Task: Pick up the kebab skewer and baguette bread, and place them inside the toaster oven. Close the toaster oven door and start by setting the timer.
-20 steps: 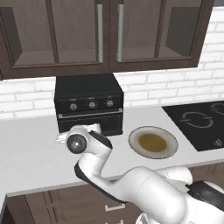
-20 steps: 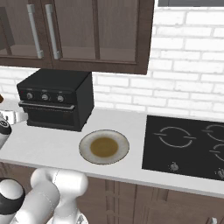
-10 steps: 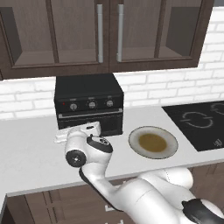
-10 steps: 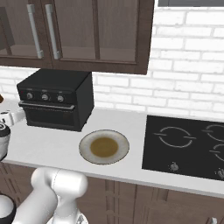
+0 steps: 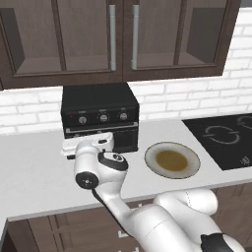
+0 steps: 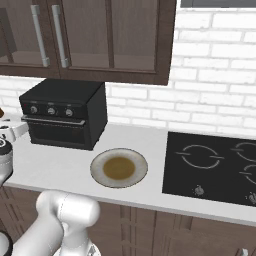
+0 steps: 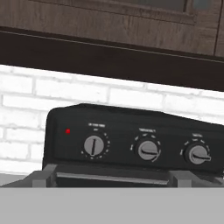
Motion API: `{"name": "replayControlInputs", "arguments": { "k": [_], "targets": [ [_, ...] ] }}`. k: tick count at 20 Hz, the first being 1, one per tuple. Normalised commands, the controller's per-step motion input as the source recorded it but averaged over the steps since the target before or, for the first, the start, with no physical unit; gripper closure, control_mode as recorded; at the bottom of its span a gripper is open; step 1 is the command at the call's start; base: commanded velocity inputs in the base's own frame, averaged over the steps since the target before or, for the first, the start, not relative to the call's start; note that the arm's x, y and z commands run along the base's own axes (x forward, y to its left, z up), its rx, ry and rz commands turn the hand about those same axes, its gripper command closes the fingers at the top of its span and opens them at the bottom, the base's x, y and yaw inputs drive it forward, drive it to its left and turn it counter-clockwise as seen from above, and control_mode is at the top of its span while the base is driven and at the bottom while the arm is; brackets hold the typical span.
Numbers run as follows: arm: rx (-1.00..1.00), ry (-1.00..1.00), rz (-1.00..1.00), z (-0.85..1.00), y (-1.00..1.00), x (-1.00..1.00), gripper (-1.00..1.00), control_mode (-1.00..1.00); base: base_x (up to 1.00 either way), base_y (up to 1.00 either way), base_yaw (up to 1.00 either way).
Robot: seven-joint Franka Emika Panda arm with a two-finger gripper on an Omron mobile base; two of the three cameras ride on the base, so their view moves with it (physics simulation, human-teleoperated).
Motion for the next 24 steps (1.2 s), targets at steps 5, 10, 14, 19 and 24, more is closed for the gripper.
{"name": "replayControlInputs", "arguments": {
  "k": [5, 10, 14, 19, 24],
  "targets": [
    [0.06, 0.0, 0.0, 0.0, 0.0, 0.02, -1.0, -1.0, 0.0, 0.0, 0.0],
    [0.06, 0.0, 0.0, 0.0, 0.0, 0.12, -1.0, -1.0, 0.0, 0.0, 0.0],
    [0.01, 0.0, 0.0, 0.01, 0.0, 0.14, -1.0, -1.0, 0.0, 0.0, 0.0],
    [0.0, 0.0, 0.0, 0.0, 0.0, 0.14, -1.0, -1.0, 0.0, 0.0, 0.0],
    [0.0, 0.0, 0.0, 0.0, 0.0, 0.12, -1.0, -1.0, 0.0, 0.0, 0.0]
  ]
}}
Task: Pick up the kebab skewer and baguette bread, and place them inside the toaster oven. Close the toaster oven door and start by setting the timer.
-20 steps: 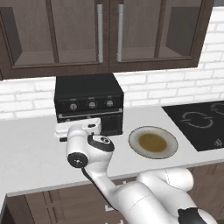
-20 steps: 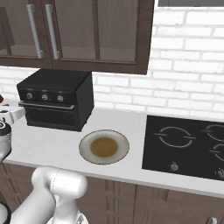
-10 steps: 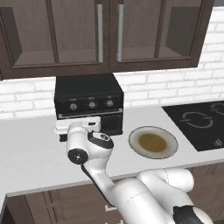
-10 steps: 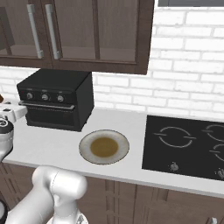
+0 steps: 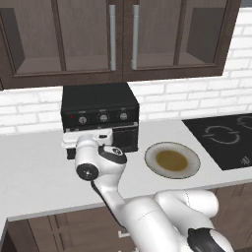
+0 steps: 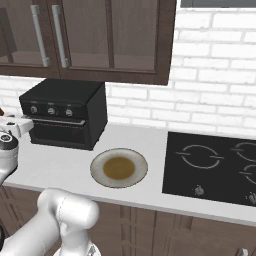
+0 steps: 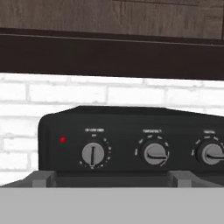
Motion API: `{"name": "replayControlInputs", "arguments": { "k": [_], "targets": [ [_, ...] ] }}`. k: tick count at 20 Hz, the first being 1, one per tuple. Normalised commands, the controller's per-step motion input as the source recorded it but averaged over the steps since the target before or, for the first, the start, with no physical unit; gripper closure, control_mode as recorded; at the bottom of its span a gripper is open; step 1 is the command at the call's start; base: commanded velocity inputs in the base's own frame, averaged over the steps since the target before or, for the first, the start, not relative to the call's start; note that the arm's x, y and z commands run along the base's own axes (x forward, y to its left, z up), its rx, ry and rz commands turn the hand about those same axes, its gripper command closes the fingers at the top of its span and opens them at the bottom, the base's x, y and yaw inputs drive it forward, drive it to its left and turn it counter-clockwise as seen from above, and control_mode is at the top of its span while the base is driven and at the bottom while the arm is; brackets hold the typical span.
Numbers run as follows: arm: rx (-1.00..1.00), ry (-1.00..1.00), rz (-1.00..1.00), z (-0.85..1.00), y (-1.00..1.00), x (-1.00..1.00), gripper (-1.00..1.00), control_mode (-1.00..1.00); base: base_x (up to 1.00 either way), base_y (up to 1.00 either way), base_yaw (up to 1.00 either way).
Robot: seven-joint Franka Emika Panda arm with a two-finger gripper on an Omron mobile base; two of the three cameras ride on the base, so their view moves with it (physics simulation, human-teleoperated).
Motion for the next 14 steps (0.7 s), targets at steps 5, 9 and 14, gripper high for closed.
{"name": "replayControlInputs", "arguments": {
  "k": [5, 9, 14],
  "targets": [
    [0.0, 0.0, 0.0, 0.0, 0.0, 0.05, -1.0, -1.0, 0.0, 0.0, 0.0],
    [0.0, 0.0, 0.0, 0.01, 0.0, 0.01, -1.0, -1.0, 0.0, 0.0, 0.0],
    [0.0, -0.01, 0.0, 0.15, 0.0, 0.04, -1.0, -1.0, 0.0, 0.0, 0.0]
  ]
}}
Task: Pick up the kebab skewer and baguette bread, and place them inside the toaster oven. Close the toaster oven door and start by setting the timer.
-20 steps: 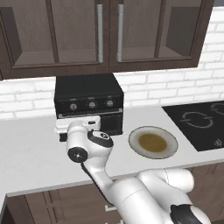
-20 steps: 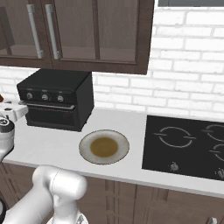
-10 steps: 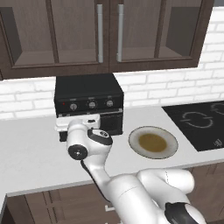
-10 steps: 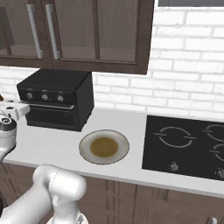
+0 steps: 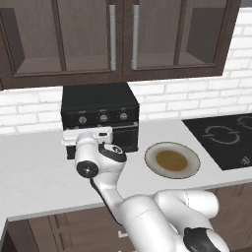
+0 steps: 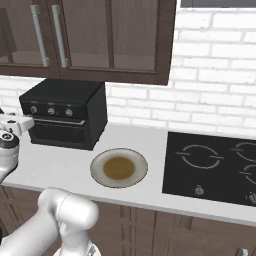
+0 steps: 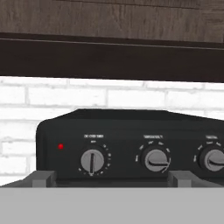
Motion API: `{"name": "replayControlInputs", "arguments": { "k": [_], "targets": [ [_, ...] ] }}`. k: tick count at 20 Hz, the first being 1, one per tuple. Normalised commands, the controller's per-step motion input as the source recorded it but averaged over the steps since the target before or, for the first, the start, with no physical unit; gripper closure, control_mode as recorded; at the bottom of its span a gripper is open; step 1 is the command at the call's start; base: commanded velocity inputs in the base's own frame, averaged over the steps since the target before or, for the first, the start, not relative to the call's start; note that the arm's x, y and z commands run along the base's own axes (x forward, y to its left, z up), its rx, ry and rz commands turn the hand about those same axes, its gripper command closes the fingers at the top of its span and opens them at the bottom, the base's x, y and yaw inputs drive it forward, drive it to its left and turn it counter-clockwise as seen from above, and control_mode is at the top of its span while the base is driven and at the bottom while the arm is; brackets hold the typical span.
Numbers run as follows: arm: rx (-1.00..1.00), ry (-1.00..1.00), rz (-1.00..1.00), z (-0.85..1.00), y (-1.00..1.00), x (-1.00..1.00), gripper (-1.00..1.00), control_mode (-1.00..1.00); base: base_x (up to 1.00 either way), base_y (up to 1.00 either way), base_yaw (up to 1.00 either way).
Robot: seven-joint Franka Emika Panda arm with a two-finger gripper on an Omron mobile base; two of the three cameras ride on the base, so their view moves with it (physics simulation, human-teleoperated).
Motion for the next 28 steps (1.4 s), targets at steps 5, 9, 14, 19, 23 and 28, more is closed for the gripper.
{"name": "replayControlInputs", "arguments": {
  "k": [5, 9, 14, 19, 23, 28],
  "targets": [
    [0.0, 0.0, 0.0, 0.2, 0.0, 0.05, -1.0, -1.0, 0.0, 0.0, 0.0],
    [0.0, 0.0, 0.0, 0.0, -0.01, 0.02, -1.0, -1.0, 0.0, 0.0, 0.0],
    [0.0, 0.0, 0.0, -0.02, 0.0, 0.08, -1.0, -1.0, 0.0, 0.0, 0.0],
    [0.0, 0.0, 0.0, -0.01, -0.02, 0.16, -1.0, -1.0, 0.0, 0.0, 0.0],
    [0.0, 0.0, 0.0, -0.08, -0.03, 0.11, -1.0, -1.0, 0.0, 0.0, 0.0],
    [0.0, 0.0, 0.0, -0.2, 0.0, 0.03, -1.0, -1.0, 0.0, 0.0, 0.0]
  ]
}}
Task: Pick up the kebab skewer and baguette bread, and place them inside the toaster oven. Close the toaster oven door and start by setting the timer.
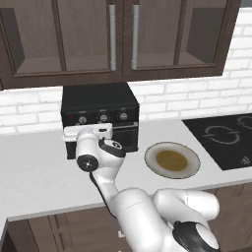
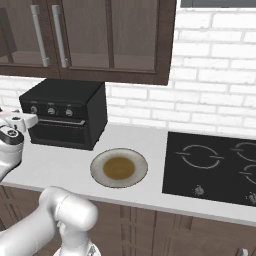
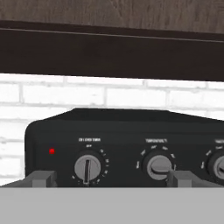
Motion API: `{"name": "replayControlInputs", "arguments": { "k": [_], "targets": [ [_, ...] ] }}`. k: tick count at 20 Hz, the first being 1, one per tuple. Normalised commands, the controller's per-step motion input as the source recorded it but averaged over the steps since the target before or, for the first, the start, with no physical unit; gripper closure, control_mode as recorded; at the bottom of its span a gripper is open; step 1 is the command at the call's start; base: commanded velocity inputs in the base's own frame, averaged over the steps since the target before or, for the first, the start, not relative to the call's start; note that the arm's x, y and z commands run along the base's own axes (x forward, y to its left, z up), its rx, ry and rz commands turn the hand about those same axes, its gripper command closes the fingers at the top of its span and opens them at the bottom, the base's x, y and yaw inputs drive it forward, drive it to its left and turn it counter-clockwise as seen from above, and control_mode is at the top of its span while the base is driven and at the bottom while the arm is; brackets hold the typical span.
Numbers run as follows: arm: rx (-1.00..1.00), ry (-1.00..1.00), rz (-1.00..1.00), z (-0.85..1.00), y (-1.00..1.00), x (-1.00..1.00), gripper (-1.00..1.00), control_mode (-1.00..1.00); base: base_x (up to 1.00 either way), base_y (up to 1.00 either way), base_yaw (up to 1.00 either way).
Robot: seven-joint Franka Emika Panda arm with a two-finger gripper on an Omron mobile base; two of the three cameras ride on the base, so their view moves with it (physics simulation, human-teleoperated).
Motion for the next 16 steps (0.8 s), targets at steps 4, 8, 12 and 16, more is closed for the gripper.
{"name": "replayControlInputs", "arguments": {
  "k": [4, 8, 12, 16],
  "targets": [
    [0.0, 0.0, 0.0, -0.07, 0.0, 0.14, -1.0, -1.0, 0.0, 0.0, 0.0],
    [0.0, 0.0, 0.0, 0.0, 0.0, 0.21, -1.0, -1.0, 0.0, 0.0, 0.0],
    [0.0, 0.0, 0.0, -0.02, 0.0, 0.16, -1.0, -1.0, 0.0, 0.0, 0.0],
    [0.0, 0.0, 0.0, -0.08, 0.0, 0.12, -1.0, -1.0, 0.0, 0.0, 0.0]
  ]
}}
